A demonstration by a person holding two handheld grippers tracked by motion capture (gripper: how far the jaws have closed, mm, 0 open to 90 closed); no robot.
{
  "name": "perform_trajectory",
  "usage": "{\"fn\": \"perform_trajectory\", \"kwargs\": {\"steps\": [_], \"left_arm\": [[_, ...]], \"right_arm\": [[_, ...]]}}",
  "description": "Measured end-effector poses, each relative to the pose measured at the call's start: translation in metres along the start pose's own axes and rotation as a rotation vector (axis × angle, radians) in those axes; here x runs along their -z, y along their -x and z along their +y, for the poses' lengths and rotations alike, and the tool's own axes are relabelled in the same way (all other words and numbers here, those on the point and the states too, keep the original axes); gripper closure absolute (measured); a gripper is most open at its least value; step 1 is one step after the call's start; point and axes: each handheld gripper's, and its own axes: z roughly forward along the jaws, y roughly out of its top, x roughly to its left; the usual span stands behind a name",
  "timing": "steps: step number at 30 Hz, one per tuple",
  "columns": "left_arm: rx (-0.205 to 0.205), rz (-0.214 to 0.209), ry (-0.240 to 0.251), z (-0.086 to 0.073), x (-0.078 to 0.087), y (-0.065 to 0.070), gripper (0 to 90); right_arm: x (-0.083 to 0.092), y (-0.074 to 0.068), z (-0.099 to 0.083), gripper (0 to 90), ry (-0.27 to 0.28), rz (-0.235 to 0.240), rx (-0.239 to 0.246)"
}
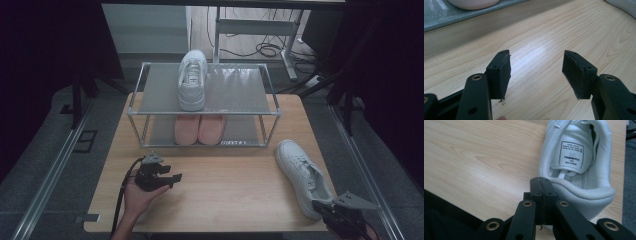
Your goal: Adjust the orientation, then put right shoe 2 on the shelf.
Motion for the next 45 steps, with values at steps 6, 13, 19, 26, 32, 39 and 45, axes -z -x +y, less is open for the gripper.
{"fn": "perform_trajectory", "kwargs": {"steps": [6,13,19,26,32,39,45], "left_arm": [[0.001,-0.001,-0.001,0.000,-0.001,0.000,39.8],[0.003,-0.001,0.001,0.000,-0.001,-0.001,39.8],[0.002,-0.003,-0.002,0.000,-0.001,0.000,39.7],[0.003,-0.003,-0.002,0.000,-0.001,-0.001,39.7],[0.005,-0.003,-0.005,-0.001,-0.002,-0.001,39.7],[0.010,-0.001,-0.003,-0.001,-0.001,-0.001,39.7],[0.012,-0.004,-0.005,-0.001,-0.002,-0.002,39.6]], "right_arm": [[0.002,0.006,-0.002,90.0,0.007,-0.020,-0.014],[0.002,0.005,0.000,90.0,0.019,0.002,-0.009],[0.007,0.005,0.020,90.0,0.057,0.024,0.028],[0.001,0.015,0.041,89.9,0.074,0.047,0.047],[-0.006,0.026,0.054,89.9,0.088,0.055,0.037],[-0.013,0.039,0.066,88.2,0.094,0.049,0.025],[-0.018,0.050,0.069,84.5,0.090,0.042,0.005]]}}
